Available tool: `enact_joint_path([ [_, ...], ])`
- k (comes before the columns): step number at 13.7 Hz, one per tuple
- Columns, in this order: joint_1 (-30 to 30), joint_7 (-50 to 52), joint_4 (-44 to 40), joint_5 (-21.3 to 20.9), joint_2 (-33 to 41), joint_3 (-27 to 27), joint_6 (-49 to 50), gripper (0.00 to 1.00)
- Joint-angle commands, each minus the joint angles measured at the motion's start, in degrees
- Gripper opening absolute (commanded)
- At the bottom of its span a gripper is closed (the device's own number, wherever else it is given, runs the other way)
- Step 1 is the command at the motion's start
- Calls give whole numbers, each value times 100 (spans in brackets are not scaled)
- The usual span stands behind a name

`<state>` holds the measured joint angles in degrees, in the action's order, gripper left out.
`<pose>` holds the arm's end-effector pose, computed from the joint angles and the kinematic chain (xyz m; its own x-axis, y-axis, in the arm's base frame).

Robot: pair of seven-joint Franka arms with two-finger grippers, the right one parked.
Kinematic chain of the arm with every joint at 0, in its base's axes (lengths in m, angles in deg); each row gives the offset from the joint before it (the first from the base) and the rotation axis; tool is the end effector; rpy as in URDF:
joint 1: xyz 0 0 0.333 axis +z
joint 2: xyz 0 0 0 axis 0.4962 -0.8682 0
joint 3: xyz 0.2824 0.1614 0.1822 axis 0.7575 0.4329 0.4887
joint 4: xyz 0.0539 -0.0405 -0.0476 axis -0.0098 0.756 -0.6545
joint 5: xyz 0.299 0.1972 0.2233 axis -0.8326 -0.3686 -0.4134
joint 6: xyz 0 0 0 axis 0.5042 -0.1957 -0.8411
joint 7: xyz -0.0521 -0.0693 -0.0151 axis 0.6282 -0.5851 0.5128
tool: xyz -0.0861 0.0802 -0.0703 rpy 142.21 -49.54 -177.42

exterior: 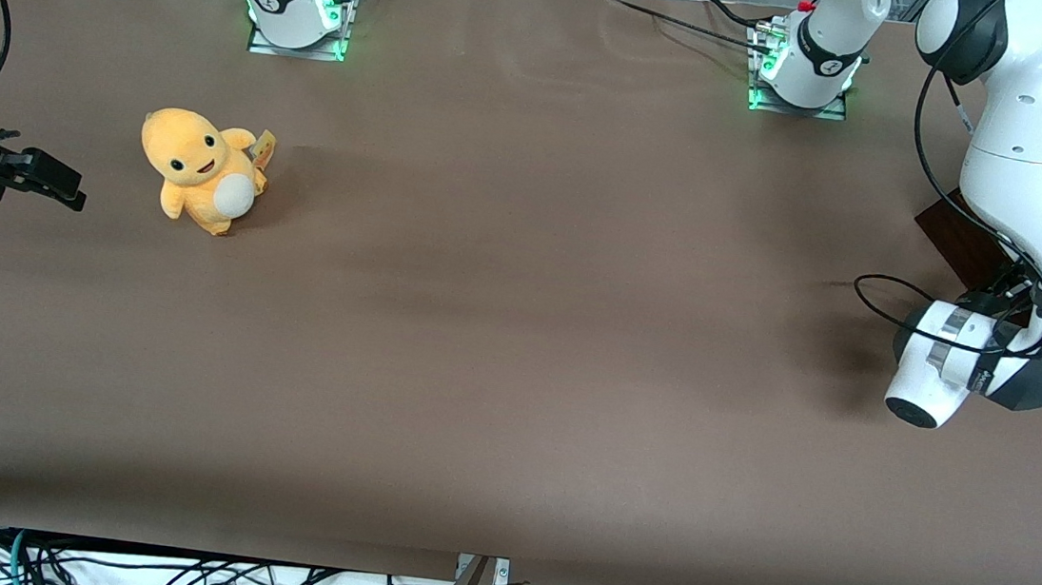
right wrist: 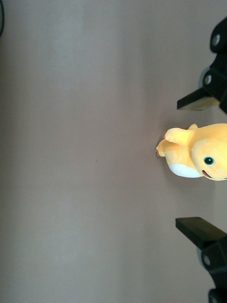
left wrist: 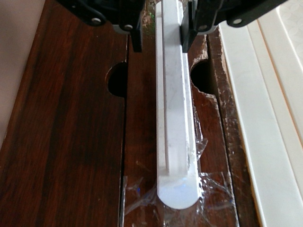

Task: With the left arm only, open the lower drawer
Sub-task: 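Pull the handle with the left gripper to slide the drawer out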

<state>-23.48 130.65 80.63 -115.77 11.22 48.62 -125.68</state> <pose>0.6031 0.1886 0.1728 0.6229 0.7814 -0.0374 0.0711 -0.1041 -0.9920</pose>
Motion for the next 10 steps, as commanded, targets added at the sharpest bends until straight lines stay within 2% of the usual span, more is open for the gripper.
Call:
enact_joint_path([
  [1, 32, -26, -163, -161, -93, -10, 17, 30],
  [5, 41, -122, -400, -170, -66, -10, 34, 9],
  [10, -99, -122, -435, -152, -57, -45, 96, 8],
])
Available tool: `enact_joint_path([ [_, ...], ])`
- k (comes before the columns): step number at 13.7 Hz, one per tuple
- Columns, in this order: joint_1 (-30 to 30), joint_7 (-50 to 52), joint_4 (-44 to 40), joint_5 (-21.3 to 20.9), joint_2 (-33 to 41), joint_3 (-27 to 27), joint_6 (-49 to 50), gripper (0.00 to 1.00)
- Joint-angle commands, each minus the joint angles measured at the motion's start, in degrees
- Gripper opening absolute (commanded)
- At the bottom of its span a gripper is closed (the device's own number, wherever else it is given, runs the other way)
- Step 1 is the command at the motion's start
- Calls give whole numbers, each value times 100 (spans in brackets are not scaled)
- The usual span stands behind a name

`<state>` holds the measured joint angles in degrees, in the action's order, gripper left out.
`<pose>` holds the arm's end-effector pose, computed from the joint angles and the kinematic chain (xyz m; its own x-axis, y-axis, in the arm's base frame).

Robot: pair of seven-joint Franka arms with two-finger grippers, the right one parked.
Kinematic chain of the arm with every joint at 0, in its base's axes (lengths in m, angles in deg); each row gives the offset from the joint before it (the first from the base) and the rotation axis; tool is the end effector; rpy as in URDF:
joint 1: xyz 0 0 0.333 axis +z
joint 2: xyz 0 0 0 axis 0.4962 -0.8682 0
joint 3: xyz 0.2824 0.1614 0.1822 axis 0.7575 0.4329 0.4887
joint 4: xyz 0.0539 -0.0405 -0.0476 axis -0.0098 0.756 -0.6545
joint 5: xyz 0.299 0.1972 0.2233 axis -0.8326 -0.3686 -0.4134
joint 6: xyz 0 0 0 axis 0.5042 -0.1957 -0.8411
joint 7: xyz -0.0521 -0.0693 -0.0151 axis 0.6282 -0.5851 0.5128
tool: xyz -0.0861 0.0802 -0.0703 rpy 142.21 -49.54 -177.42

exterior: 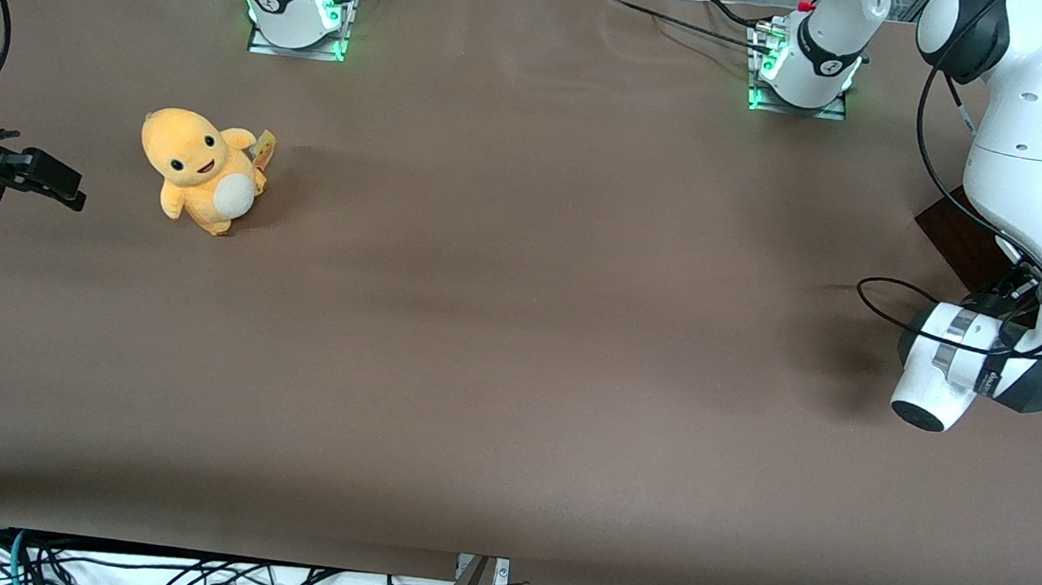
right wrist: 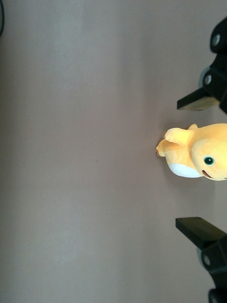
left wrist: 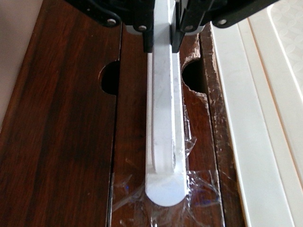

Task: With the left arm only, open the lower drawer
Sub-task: 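Pull the handle with the left gripper to slide the drawer out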

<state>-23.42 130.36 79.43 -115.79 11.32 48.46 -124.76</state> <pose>0.6086 0.1888 0.1813 0.6179 0.7857 -0.0289 0.0800 -0.0993 -0.9918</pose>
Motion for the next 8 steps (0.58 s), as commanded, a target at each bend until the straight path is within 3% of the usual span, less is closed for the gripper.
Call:
enact_joint_path([
  [1, -236, -84, -315, -141, -68, -21, 4, 8],
  [8, -773, -66, -578, -123, -138, -3, 57, 6],
])
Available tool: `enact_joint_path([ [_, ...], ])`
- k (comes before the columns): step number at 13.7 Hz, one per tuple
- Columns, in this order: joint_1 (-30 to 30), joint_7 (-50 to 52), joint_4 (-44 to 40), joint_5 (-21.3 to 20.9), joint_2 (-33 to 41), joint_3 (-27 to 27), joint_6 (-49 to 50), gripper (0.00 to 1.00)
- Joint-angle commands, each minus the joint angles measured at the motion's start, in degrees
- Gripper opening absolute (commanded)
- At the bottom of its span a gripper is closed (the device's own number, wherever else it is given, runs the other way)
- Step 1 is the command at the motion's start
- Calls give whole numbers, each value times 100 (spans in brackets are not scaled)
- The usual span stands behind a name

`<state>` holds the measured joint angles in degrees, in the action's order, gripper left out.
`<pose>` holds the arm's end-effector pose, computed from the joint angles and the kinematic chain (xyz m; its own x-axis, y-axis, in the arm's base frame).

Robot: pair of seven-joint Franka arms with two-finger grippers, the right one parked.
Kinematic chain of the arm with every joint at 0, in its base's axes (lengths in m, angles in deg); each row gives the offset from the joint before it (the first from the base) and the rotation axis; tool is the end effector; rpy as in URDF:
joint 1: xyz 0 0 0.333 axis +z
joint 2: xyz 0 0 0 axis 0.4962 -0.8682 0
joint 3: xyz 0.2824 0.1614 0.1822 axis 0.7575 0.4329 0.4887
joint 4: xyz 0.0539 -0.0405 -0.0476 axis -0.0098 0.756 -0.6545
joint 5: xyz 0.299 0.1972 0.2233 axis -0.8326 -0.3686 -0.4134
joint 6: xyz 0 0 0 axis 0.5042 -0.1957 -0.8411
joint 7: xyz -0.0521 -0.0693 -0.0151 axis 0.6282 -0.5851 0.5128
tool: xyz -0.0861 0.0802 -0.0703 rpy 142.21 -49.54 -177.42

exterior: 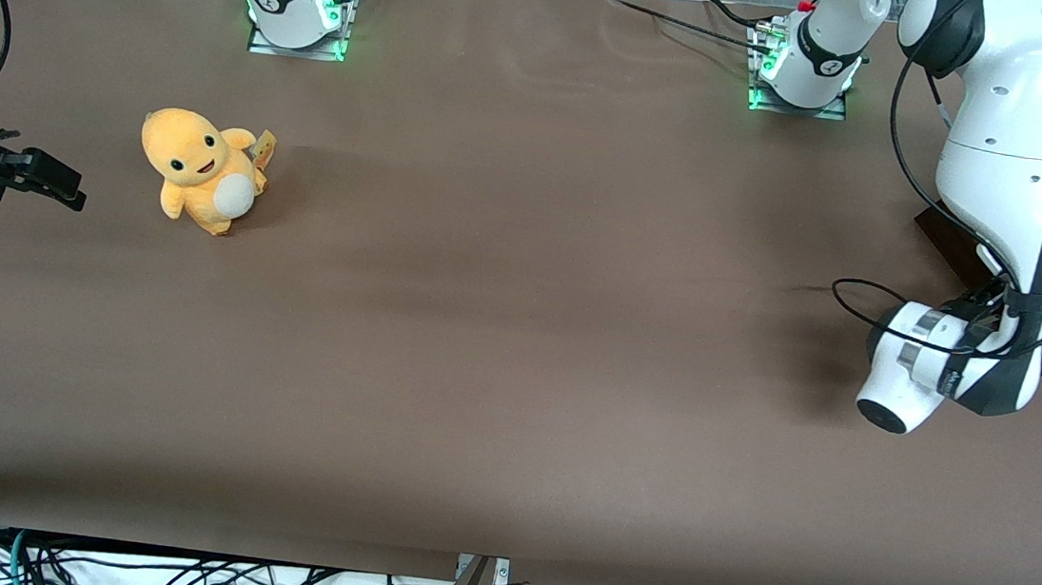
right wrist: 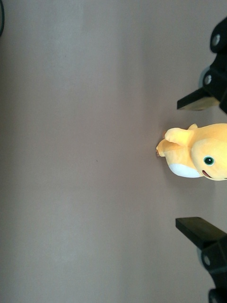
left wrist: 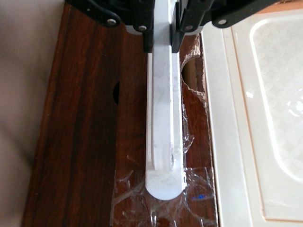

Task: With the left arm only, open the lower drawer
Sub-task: 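Pull the handle with the left gripper to slide the drawer out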

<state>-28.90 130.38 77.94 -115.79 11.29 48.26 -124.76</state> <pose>0.6326 0.1281 0.1883 0.6922 0.7216 -0.0126 0.0954 -0.1088 -0.9895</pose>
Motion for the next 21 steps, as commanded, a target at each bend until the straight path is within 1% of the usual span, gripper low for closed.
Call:
enact_joint_path([
  [1, -269, -69, -552, -123, -161, 9, 66, 6],
  [11, -542, -77, -650, -114, -223, 9, 233, 4],
  [12, -533, -77, -650, -123, -231, 9, 224, 10],
  [13, -541, -69, -641, -132, -275, 17, 224, 36],
  [14, -533, -86, -641, -149, -284, 17, 224, 73],
  [15, -524, -95, -650, -141, -275, 17, 224, 100],
  [19, -541, -147, -650, -158, -240, 26, 242, 100],
  [21, -550, -576, -658, -158, -205, 17, 259, 100],
])
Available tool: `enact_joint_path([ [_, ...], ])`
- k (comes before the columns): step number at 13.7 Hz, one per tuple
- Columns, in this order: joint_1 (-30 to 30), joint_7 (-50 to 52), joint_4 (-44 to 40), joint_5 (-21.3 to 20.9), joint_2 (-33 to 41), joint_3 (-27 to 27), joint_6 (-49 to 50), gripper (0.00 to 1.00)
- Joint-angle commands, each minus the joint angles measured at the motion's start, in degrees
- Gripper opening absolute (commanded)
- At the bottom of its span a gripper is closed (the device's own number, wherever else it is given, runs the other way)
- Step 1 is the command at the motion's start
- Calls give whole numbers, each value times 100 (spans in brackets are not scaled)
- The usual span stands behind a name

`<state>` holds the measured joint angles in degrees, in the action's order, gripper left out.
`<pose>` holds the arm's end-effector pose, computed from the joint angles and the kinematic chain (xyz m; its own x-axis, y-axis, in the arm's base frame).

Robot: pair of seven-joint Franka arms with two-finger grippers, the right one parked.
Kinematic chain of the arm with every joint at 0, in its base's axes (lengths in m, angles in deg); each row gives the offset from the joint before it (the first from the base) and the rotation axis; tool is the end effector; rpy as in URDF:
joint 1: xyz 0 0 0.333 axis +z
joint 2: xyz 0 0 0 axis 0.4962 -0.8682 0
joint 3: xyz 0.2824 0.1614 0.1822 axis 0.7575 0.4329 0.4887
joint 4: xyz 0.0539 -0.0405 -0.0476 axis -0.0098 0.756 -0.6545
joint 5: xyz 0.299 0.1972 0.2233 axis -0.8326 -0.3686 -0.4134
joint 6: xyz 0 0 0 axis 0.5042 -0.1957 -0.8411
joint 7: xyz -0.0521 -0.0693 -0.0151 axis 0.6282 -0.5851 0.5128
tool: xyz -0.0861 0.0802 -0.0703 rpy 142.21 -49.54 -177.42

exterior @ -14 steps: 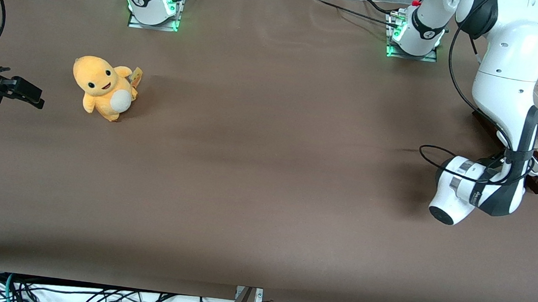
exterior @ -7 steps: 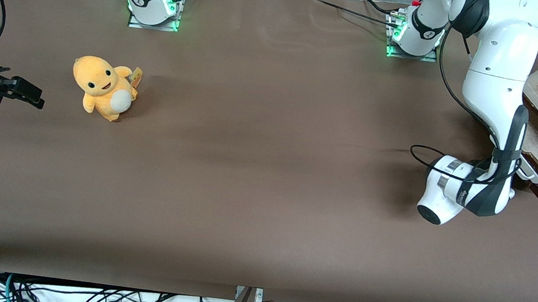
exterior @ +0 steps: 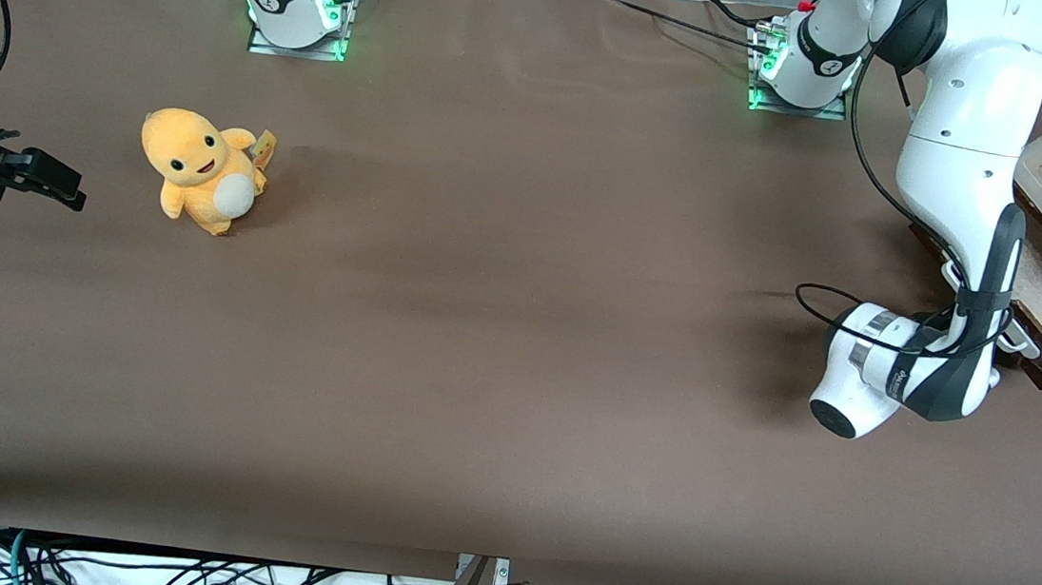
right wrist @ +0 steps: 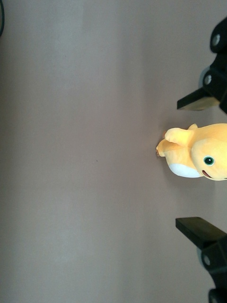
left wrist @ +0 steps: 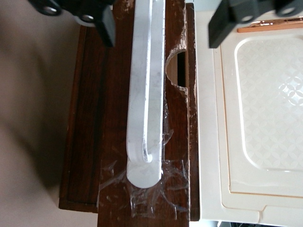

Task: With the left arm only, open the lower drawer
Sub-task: 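Pull the handle with the left gripper to slide the drawer out, then open the left gripper to release the drawer handle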

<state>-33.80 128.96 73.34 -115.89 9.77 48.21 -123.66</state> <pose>0.6605 0.0723 0.1976 0.7479 0.6638 -0.0009 0.1096 -0.1248 -0.9861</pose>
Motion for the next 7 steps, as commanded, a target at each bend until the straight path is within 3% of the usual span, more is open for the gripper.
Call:
enact_joint_path([
  [1, -52, -610, -215, -114, 34, 4, 149, 100],
  [7, 53, -989, -574, 166, 693, -987, 88, 100],
])
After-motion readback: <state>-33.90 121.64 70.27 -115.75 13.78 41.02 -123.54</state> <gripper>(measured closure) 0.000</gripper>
